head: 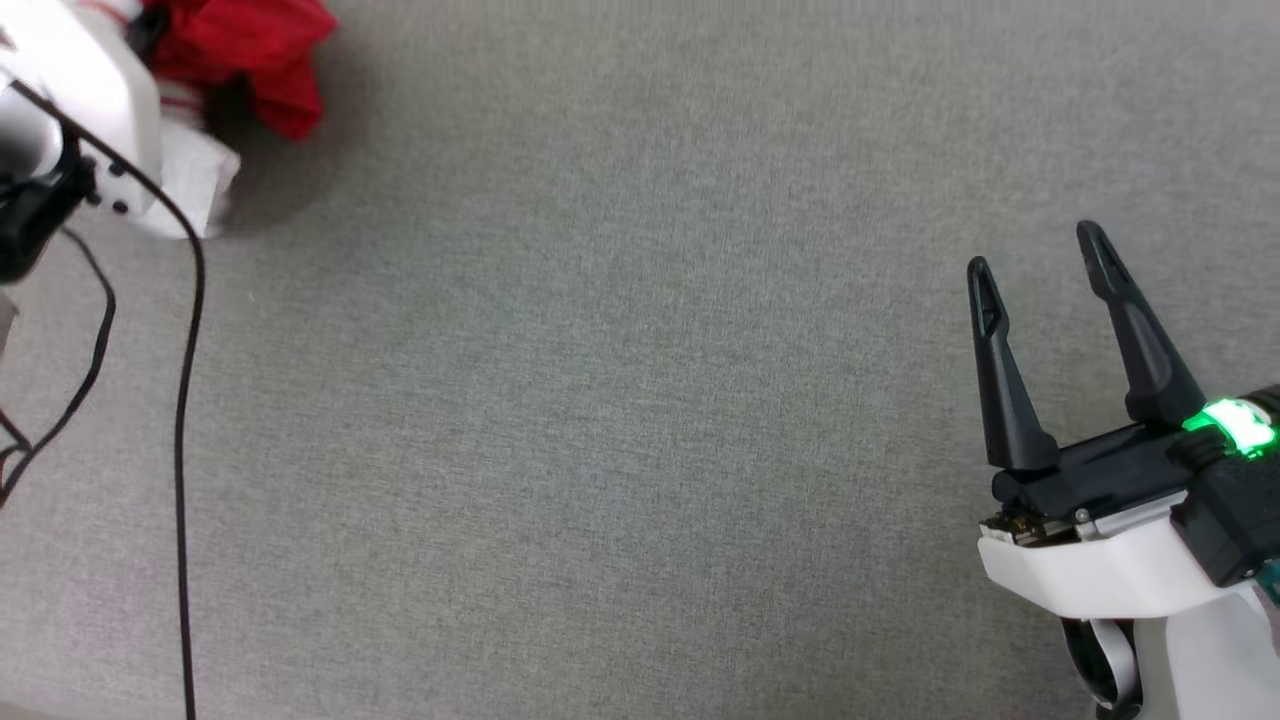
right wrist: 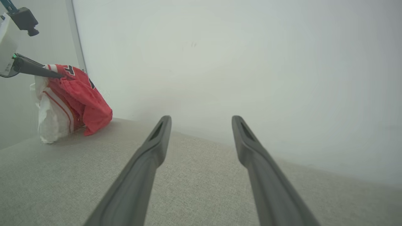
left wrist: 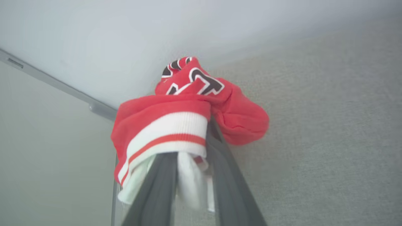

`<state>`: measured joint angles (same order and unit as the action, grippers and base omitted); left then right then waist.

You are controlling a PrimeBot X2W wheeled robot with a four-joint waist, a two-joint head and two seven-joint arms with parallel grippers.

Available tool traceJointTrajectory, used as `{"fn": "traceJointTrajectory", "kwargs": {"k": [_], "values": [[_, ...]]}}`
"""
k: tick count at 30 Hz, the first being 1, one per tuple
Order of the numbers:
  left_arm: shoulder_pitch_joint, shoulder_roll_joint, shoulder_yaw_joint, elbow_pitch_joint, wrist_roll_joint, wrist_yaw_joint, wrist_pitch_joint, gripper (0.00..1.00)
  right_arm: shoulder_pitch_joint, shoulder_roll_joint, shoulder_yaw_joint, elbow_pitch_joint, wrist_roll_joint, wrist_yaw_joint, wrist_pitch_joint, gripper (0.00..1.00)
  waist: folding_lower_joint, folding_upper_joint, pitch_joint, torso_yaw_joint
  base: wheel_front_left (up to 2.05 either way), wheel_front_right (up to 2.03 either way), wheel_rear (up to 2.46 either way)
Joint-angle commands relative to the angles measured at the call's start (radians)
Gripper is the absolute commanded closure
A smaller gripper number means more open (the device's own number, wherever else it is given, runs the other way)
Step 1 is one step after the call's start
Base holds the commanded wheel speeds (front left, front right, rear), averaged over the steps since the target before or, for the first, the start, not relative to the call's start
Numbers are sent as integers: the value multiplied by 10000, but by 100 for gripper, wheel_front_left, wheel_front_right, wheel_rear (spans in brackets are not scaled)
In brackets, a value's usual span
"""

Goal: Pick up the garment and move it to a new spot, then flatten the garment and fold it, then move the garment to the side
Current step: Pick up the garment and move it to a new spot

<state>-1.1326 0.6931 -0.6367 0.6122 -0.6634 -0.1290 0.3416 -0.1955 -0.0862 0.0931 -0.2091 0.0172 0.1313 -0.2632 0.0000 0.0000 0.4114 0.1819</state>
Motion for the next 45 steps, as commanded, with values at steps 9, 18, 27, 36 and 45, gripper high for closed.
{"fn": "traceJointTrajectory", "kwargs": {"k": [9,18,27,36,45], "values": [[-1123,-410,-1102,-1703,774,0,-755,100,265,273,-157,18,147,-9,-24,0,0,0,-842,-734,0,0,0],[-1592,-1487,-2220,-2877,1077,0,-914,100,246,372,-392,-70,303,-9,-24,0,0,0,-841,-2061,0,0,0],[-871,-3194,-4437,-2577,1372,0,-1424,100,177,375,-642,-164,629,-9,-24,0,0,0,-560,-2814,0,0,0],[644,-5042,-6368,-1192,1321,0,-2026,100,211,372,-727,-104,766,-9,-24,0,0,0,-462,-2952,0,0,0],[2634,-5881,-6450,-1040,2030,-11,-1242,100,225,373,-628,34,808,-9,-24,0,0,0,-542,-3006,0,0,0]]}}
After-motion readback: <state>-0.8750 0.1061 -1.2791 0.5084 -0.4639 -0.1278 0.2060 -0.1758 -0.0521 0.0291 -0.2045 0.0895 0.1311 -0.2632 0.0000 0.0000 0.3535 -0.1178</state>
